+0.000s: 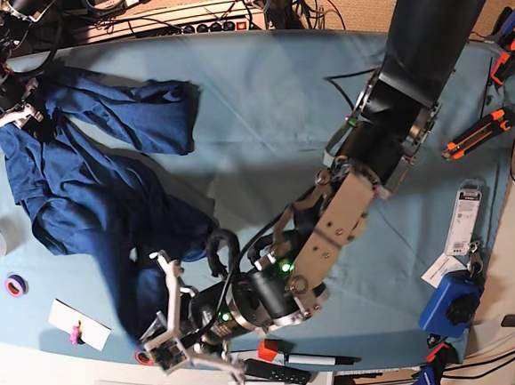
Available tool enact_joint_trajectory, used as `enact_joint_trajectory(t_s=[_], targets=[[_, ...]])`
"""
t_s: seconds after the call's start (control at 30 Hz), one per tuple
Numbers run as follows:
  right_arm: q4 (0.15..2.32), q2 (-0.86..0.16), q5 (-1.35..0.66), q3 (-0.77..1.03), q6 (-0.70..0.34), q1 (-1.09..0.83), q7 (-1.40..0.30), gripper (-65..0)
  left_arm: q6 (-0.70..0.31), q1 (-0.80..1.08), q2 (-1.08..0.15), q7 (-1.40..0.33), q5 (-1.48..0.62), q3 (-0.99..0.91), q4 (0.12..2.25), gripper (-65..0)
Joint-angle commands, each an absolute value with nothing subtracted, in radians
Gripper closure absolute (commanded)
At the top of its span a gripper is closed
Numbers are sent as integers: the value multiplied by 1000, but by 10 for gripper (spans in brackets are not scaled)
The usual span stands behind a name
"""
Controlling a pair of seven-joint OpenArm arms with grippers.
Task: Layout the t-shirt on the table in an organized manner, then fold the t-shirt properly
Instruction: 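Drag the grasped fabric with the left gripper away from the right gripper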
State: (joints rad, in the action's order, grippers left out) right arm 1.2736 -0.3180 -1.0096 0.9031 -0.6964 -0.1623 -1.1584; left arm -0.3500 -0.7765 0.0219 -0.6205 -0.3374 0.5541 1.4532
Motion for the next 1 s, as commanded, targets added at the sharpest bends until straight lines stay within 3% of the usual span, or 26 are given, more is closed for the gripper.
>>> enact_joint_trajectory(t_s=[0.0,0.27,0.4,0.47,0.57,0.67,0.7,0.83,0.97], targets=[[1289,-332,-1019,908,-698,-157,-1151,-154,-349,-809,39,-585,-344,547,1408,0],[1288,-324,-1020,908,-698,-154,-1148,-154,-353,-894,119,-372,-333,547,962,0],[1288,-322,-1023,907,-698,-150,-1148,-154,-295,-978,157,-134,-340,559,820,0],[1288,-319,-1016,905,-698,-149,-1145,-154,-210,-1007,157,-12,-289,561,802,0],[1288,-319,-1015,905,-698,-149,-1143,-154,-107,-1050,157,0,-257,561,791,0],[1288,-318,-1016,905,-698,-149,-1143,-154,-109,-1076,157,-30,-257,561,767,-290],[1288,-318,-1016,905,-698,-149,-1143,-154,-107,-1075,157,-54,-257,560,765,-326],[1288,-318,-1016,905,-698,-149,-1142,-154,-99,-1037,157,-159,-257,560,765,-326],[1288,-319,-1023,905,-698,-149,-1136,-154,-175,-963,157,-295,-258,560,765,-326]])
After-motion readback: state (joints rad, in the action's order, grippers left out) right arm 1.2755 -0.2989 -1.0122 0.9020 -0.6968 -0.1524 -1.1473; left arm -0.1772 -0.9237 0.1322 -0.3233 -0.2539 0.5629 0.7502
